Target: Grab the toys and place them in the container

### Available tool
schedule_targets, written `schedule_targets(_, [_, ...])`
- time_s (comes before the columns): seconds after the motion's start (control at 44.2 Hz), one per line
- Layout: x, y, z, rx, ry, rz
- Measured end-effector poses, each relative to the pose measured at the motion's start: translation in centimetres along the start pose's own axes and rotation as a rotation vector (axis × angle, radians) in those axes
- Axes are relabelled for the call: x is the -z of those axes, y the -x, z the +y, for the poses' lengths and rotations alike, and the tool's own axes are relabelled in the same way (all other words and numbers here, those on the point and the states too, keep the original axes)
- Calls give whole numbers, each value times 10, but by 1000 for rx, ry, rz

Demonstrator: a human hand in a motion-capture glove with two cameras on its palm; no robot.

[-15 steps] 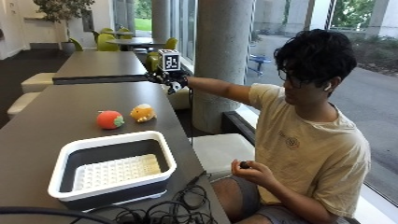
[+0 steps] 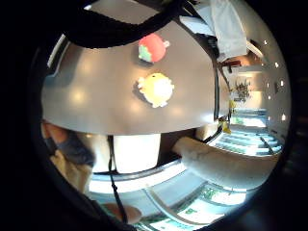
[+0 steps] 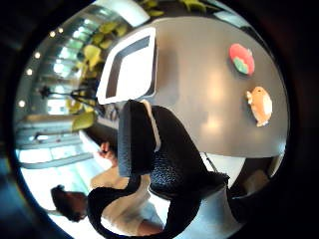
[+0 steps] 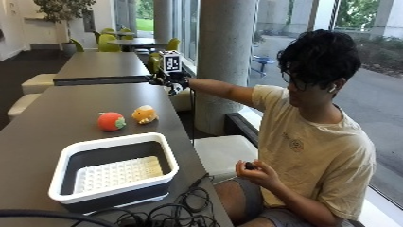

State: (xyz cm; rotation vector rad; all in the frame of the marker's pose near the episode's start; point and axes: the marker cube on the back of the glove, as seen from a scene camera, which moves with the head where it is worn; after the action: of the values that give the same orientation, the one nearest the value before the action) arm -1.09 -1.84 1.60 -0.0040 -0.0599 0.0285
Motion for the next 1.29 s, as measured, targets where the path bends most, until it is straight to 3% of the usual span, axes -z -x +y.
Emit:
schedule_targets(0.679, [8, -8, 4, 75, -12, -23])
schedule_targets(0.837, [3, -23, 3, 29, -7, -19])
schedule_targets(1.018, [0, -30, -16, -14, -4, 1])
schedule_targets(1.108, [-7, -21, -26, -168, -14, -175])
schedule_targets(1.221, [-8, -51, -50, -68, -8, -11])
schedule_targets(1.289, [-10, -57, -67, -92, 2, 15])
